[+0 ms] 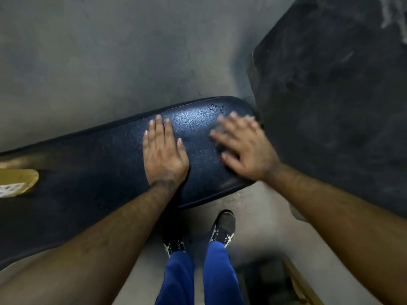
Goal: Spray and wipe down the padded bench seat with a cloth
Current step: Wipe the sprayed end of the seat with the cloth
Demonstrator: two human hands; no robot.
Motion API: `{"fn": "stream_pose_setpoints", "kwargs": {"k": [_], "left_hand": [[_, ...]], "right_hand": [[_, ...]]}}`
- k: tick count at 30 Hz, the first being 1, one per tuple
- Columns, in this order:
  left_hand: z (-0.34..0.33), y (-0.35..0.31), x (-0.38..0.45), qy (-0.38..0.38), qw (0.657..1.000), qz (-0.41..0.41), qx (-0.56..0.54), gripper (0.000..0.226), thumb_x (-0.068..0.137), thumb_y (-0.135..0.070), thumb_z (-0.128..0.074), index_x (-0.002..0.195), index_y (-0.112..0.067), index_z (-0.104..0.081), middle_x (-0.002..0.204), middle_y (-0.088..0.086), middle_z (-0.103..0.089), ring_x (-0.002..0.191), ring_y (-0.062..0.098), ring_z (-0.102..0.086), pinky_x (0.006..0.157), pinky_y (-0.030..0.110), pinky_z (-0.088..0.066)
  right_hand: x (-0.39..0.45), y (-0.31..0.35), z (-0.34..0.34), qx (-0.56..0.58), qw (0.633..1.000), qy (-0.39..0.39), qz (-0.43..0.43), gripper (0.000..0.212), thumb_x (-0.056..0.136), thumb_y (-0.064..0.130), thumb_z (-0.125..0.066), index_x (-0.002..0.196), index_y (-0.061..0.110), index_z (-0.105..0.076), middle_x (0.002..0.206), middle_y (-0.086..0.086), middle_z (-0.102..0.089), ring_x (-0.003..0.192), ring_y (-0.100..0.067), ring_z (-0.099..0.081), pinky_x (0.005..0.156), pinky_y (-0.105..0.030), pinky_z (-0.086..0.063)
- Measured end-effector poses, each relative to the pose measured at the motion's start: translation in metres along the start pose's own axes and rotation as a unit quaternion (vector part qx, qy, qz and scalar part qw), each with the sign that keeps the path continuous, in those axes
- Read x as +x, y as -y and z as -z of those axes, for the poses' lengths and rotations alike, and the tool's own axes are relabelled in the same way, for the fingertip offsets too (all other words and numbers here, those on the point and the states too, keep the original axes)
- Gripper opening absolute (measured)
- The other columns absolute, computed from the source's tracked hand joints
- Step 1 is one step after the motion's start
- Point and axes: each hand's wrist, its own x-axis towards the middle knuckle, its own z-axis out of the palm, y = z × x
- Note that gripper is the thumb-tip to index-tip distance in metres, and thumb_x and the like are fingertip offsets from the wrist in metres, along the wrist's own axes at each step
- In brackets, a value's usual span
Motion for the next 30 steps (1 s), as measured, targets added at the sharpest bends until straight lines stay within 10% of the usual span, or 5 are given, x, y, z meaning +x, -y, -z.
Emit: {"fn": "stream_pose_setpoints", "kwargs": {"k": [11, 16, 20, 25, 30], "left_hand": [[0.0, -0.002, 0.002, 0.007, 1.0, 0.002, 0.029, 0.059, 0.097, -0.03, -0.035, 0.149, -0.001, -0.034, 0.159, 0.016, -0.028, 0.148, 0.03, -0.024, 0.121, 0.044, -0.015], [0.001, -0.001, 0.002, 0.011, 1.0, 0.0, 0.026, 0.06, 0.096, -0.031, -0.032, 0.149, -0.001, -0.033, 0.159, 0.018, -0.027, 0.148, 0.031, -0.023, 0.121, 0.044, -0.014], [0.002, -0.003, 0.003, 0.006, 1.0, 0.001, 0.022, 0.06, 0.096, -0.03, -0.035, 0.148, -0.001, -0.036, 0.158, 0.018, -0.029, 0.147, 0.032, -0.025, 0.121, 0.045, -0.015], [0.004, -0.004, 0.003, 0.017, 1.0, 0.005, 0.012, 0.061, 0.095, -0.031, -0.034, 0.148, -0.001, -0.035, 0.158, 0.017, -0.028, 0.147, 0.031, -0.024, 0.121, 0.045, -0.015], [0.002, -0.003, 0.003, 0.008, 1.0, 0.0, 0.019, 0.061, 0.095, -0.03, -0.035, 0.148, -0.001, -0.036, 0.157, 0.018, -0.03, 0.146, 0.032, -0.026, 0.121, 0.042, -0.012]], "right_hand": [[0.088, 0.012, 0.002, 0.04, 0.977, -0.014, -0.211, 0.066, 0.088, 0.05, -0.04, 0.15, 0.026, -0.041, 0.16, -0.006, -0.034, 0.148, -0.033, -0.026, 0.116, -0.059, -0.022], [0.09, 0.013, 0.002, 0.008, 0.995, 0.049, 0.09, 0.059, 0.091, 0.043, -0.045, 0.148, 0.03, -0.043, 0.159, -0.003, -0.035, 0.147, -0.029, -0.029, 0.119, -0.053, -0.021], [0.095, -0.006, 0.009, 0.069, 0.976, 0.019, -0.203, 0.059, 0.09, 0.045, -0.036, 0.145, 0.03, -0.047, 0.159, -0.004, -0.037, 0.147, -0.03, -0.03, 0.118, -0.054, -0.024], [0.042, -0.006, 0.015, 0.006, 0.996, 0.065, 0.056, 0.063, 0.091, 0.048, -0.039, 0.152, 0.031, -0.037, 0.164, -0.004, -0.026, 0.151, -0.029, -0.022, 0.121, -0.054, -0.017], [0.05, 0.035, 0.001, 0.073, 0.974, -0.006, -0.214, 0.065, 0.086, 0.042, -0.039, 0.149, 0.026, -0.043, 0.163, -0.01, -0.026, 0.15, -0.035, -0.021, 0.12, -0.057, -0.013]]}}
